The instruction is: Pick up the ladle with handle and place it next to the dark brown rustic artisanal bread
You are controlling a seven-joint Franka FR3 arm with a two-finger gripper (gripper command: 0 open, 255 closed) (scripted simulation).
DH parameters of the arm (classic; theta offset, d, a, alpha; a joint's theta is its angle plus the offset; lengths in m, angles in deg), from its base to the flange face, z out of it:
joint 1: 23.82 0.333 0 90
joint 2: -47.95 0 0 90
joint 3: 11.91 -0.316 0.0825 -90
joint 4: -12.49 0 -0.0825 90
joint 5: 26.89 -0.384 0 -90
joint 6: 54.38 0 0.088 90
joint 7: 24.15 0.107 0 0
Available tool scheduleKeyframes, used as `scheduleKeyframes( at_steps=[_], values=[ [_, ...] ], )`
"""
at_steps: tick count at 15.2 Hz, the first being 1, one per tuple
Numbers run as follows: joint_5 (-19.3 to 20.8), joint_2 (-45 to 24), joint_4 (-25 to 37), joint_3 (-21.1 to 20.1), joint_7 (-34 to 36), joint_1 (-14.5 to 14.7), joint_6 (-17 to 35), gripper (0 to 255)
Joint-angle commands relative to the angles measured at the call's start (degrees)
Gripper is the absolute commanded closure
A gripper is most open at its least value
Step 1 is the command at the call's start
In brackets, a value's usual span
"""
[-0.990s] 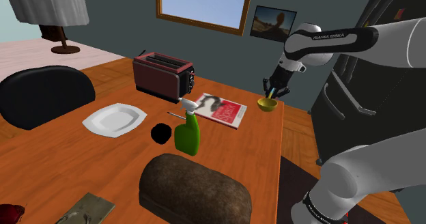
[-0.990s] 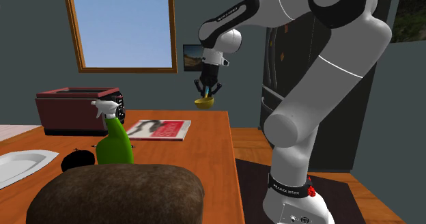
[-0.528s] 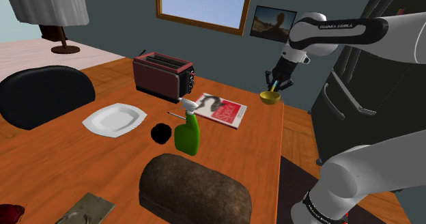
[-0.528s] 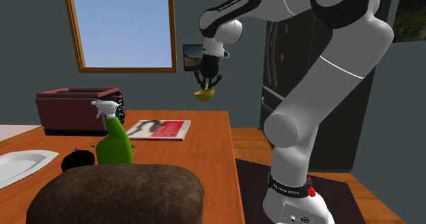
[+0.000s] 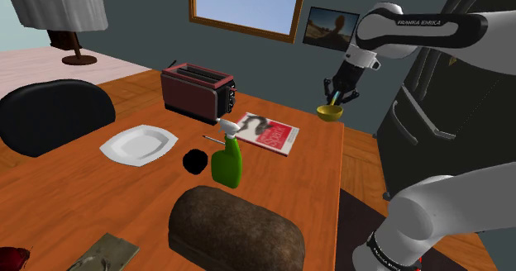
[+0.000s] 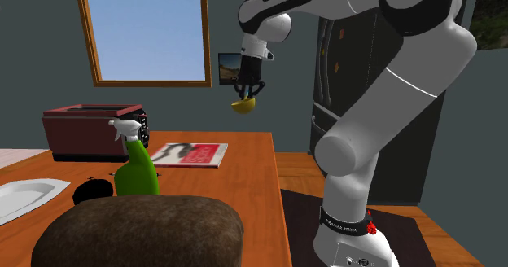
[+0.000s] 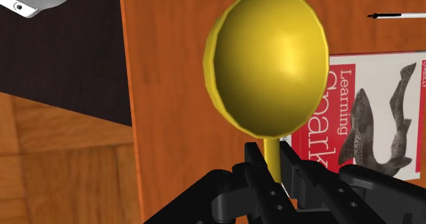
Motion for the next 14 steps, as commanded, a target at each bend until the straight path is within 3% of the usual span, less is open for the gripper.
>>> scheduleKeyframes(
  at_steps=[1, 14],
  values=[
    [-0.5, 2.9, -2.2, -1.5, 1.9, 0.5, -0.4, 255],
    [-8.7, 22.8, -14.0, -14.6, 17.2, 6.3, -5.8, 255]
  ],
)
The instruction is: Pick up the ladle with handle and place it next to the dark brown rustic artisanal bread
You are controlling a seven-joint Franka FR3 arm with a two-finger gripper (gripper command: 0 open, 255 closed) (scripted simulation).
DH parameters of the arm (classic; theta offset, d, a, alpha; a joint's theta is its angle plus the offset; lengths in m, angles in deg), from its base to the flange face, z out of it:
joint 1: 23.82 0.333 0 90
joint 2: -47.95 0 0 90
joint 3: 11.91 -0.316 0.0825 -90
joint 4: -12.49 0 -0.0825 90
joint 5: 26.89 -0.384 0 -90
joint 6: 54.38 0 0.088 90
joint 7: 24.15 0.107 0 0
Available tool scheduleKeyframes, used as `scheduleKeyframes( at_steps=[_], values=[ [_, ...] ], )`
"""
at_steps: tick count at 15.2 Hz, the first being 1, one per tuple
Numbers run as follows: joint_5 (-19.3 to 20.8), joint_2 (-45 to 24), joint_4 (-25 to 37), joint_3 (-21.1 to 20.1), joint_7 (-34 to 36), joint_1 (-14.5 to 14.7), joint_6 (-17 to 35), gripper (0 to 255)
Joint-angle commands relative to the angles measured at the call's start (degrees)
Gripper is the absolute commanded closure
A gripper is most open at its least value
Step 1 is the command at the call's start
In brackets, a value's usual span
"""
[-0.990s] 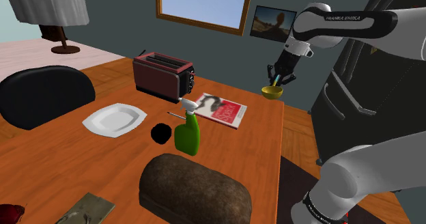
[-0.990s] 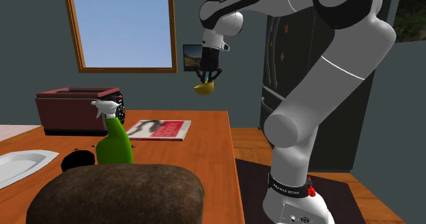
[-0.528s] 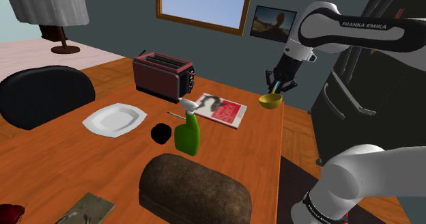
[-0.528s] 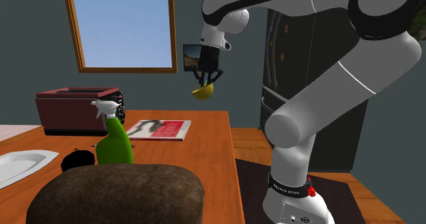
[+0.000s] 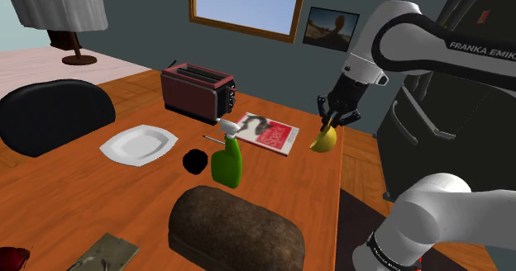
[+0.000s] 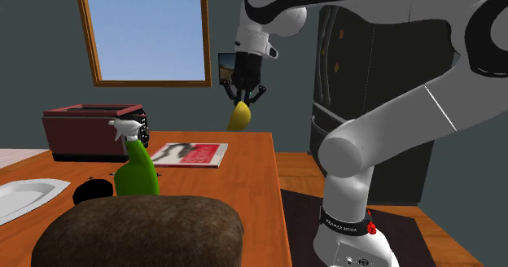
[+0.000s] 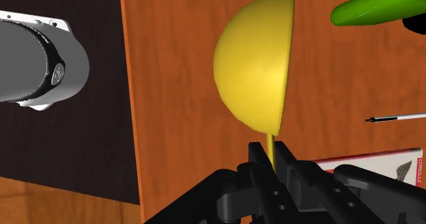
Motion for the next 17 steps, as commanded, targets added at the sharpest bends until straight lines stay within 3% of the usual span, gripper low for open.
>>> scheduleKeyframes(
  at_steps=[1, 9, 17],
  values=[
    [-1.6, 2.1, -0.6, -2.0, 2.4, 1.1, -1.1, 255],
    [-9.6, 9.2, -1.6, -11.9, 13.4, 6.3, -4.4, 255],
    [-18.0, 11.4, 1.8, -22.6, 24.7, 10.4, -6.0, 255]
  ],
)
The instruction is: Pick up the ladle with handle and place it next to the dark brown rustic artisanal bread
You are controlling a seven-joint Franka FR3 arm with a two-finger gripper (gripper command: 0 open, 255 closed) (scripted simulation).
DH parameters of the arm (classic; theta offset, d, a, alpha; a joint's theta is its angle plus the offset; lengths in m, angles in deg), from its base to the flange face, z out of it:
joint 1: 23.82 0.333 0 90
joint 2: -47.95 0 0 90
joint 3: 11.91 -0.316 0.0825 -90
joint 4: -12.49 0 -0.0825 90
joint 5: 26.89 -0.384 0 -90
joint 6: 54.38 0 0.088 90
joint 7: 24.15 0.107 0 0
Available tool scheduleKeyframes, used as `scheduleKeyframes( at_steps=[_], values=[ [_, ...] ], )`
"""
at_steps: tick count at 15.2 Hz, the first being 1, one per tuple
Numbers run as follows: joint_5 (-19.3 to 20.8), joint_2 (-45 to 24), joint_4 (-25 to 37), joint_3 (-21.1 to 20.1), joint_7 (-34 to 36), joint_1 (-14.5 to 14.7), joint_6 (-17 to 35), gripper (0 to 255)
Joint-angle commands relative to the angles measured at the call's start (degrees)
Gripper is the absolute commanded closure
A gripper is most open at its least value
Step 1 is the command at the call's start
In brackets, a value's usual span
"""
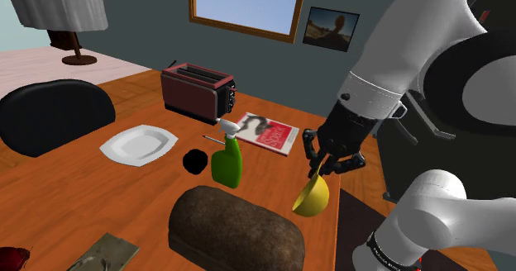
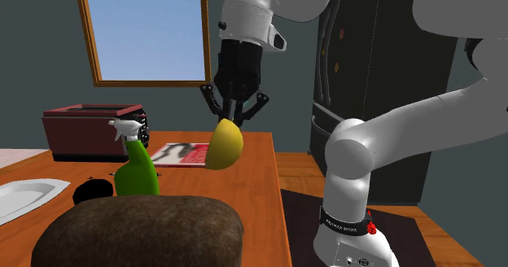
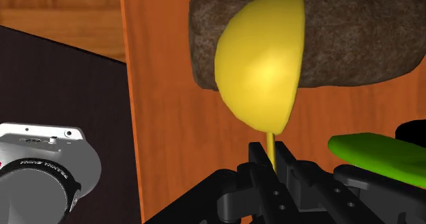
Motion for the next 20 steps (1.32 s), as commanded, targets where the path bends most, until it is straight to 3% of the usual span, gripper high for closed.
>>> scheduleKeyframes(
  at_steps=[1, 11, 20],
  values=[
    [-2.2, 0.5, 1.0, -2.8, 3.1, 1.0, -0.3, 255],
    [-10.7, -2.4, 11.5, -16.6, 16.4, 0.9, -0.1, 255],
    [-15.4, -7.0, 25.8, -29.4, 27.8, -4.8, 0.6, 255]
  ],
)
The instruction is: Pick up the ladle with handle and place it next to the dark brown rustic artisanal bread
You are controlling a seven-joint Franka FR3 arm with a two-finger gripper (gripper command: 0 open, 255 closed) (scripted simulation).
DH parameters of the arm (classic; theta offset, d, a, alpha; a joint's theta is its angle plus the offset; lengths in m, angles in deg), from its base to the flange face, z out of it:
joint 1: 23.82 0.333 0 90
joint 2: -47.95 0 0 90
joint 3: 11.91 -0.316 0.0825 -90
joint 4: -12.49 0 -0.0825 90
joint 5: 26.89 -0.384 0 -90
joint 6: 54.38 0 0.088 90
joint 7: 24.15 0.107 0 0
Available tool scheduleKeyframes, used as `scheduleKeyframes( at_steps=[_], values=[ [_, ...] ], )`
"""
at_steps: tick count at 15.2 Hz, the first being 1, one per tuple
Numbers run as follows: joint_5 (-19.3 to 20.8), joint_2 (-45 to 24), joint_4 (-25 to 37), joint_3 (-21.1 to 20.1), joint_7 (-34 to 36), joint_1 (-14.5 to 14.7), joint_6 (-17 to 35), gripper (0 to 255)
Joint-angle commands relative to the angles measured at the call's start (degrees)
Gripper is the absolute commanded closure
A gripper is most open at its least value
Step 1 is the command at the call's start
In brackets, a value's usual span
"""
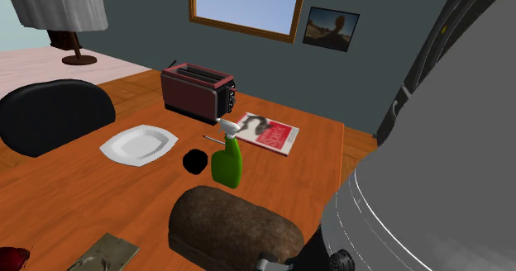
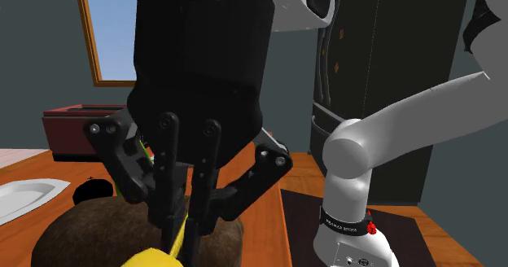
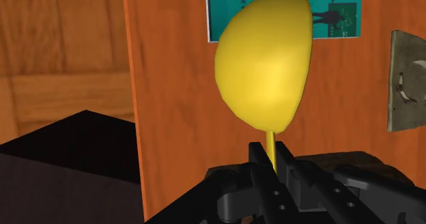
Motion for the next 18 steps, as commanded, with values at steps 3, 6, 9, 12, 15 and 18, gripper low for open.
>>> scheduleKeyframes(
  at_steps=[3, 6, 9, 12, 15, 18],
  values=[
    [-1.5, -2.0, 7.8, -6.1, 5.1, -4.3, 0.0, 255],
    [-2.6, -2.0, 9.3, -8.8, 6.4, -5.7, 0.9, 255],
    [-3.6, -1.2, 7.2, -9.8, 5.9, -5.2, 2.5, 255],
    [-4.6, -0.5, 5.3, -10.8, 5.5, -4.9, 4.1, 255],
    [-5.7, 0.1, 3.5, -12.0, 5.0, -4.6, 5.7, 255],
    [-6.9, 0.7, 1.9, -13.3, 4.6, -4.3, 7.3, 255]
  ],
)
